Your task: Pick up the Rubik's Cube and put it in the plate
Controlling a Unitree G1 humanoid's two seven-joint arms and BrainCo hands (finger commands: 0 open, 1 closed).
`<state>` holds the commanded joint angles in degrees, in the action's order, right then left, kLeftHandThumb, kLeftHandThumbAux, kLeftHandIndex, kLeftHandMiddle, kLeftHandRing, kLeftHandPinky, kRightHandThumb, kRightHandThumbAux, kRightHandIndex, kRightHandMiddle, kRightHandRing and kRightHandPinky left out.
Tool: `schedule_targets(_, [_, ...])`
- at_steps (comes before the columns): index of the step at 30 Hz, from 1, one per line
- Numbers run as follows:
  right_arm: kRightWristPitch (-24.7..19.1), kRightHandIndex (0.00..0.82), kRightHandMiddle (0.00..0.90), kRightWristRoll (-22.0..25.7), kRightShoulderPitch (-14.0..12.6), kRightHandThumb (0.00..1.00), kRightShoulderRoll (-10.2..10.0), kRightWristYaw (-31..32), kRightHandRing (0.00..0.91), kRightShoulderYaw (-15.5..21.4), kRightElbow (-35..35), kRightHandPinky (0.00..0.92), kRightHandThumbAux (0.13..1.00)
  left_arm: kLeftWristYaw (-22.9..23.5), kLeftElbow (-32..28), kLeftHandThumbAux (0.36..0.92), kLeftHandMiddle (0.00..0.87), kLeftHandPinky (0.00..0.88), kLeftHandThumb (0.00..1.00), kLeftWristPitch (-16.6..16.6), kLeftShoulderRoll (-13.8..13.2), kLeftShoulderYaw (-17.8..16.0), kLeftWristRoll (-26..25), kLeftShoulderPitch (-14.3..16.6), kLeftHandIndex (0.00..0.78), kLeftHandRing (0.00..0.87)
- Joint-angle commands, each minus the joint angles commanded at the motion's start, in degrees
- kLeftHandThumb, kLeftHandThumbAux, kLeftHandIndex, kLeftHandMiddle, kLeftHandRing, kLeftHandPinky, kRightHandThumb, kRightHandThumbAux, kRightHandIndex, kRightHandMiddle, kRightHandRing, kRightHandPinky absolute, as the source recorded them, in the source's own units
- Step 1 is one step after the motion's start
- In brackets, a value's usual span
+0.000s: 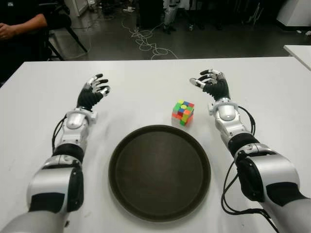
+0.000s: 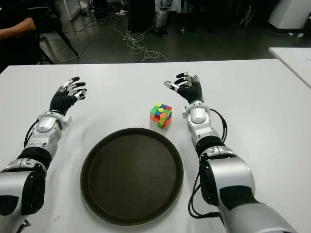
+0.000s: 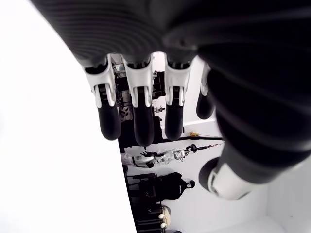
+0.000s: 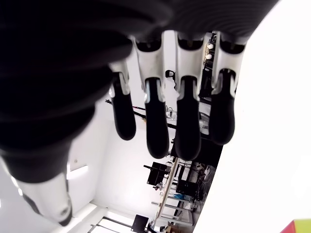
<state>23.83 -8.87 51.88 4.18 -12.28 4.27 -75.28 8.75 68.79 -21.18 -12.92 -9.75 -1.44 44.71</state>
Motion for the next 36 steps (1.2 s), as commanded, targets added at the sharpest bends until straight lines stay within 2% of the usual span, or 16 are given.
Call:
schedule_targets(11, [0.44, 0.418, 0.488, -0.30, -0.17, 0.016, 0.07, -0.60, 0.519, -0.31, 0.04, 0.554, 0.748, 0.04, -0.13, 0.754, 0.212, 0.228, 0.111, -0.16, 0.18, -0.08, -0.05, -0.11, 0.134, 0.208])
schedule_targets(16, [0.42, 0.396, 0.484, -0.30, -0.18, 0.025, 0.04, -0.72, 0.522, -0.42, 0.00, 0.566, 0.747, -0.01, -0.20, 0.750, 0.217, 0.238, 0.126, -0.13, 0.29, -0.28, -0.31, -0.12, 0.138, 0.214])
schedule_targets(28, [0.01, 0.410, 0.493, -0.26, -0.10, 0.056, 0.01, -0.83, 0.528, -0.73, -0.10, 0.567, 0.734, 0.05, 0.04, 0.753, 0.222, 0.247, 0.129, -0.09, 0.07, -0.15, -0.14, -0.02, 0.148, 0.219])
schedule_targets(36, [-0.20, 0.407, 0.490, -0.09, -0.05, 0.041, -0.03, -0.70, 0.526, -0.68, -0.12, 0.567, 0.743, 0.27, 0.00, 0.739, 0.214, 0.243, 0.124, -0.28, 0.07, -0.29, -0.31, -0.10, 0.138, 0.218])
